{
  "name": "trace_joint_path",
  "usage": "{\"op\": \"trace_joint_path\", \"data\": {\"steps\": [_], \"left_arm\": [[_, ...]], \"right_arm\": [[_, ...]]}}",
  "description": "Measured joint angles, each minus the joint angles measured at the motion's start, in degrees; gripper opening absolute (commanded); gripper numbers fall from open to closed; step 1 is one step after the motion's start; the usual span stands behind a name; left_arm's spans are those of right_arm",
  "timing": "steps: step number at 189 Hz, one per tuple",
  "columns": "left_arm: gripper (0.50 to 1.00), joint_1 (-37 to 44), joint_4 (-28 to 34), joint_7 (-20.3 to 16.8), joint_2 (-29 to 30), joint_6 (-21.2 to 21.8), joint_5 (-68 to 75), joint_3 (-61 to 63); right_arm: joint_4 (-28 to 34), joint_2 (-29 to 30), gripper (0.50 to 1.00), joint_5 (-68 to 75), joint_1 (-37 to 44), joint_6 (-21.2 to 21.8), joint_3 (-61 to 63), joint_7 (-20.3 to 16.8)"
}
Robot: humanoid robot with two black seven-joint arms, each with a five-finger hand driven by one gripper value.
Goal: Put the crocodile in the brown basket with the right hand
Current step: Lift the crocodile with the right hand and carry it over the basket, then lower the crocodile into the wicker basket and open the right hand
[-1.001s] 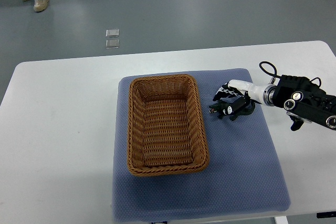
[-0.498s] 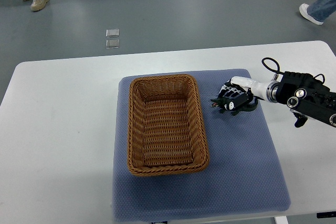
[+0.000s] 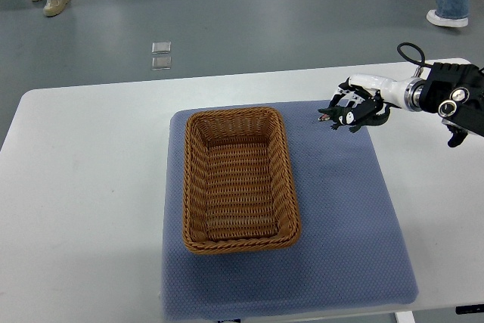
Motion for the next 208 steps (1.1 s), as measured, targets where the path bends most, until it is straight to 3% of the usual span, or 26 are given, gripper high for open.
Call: {"op": "trace_joint_path", "data": {"steps": [68,161,208], "left_arm": [[1.000,0.0,-0.1,0.0,0.0,0.0,0.0,0.1],[1.000,-0.1,-0.1,0.0,0.0,0.0,0.1,0.1],[1.000,-0.1,-0.1,0.0,0.0,0.0,0.1,0.1]], "right_arm": [[0.3,0.4,0.500,0.2,7.5,4.0,0.1,-0.1],[0.8,16.3,0.500,-0.2,8.6,4.7,-0.1,0.3],[0.6,19.5,0.500,-0.7,5.9,4.2,-0.4,0.4]]}}
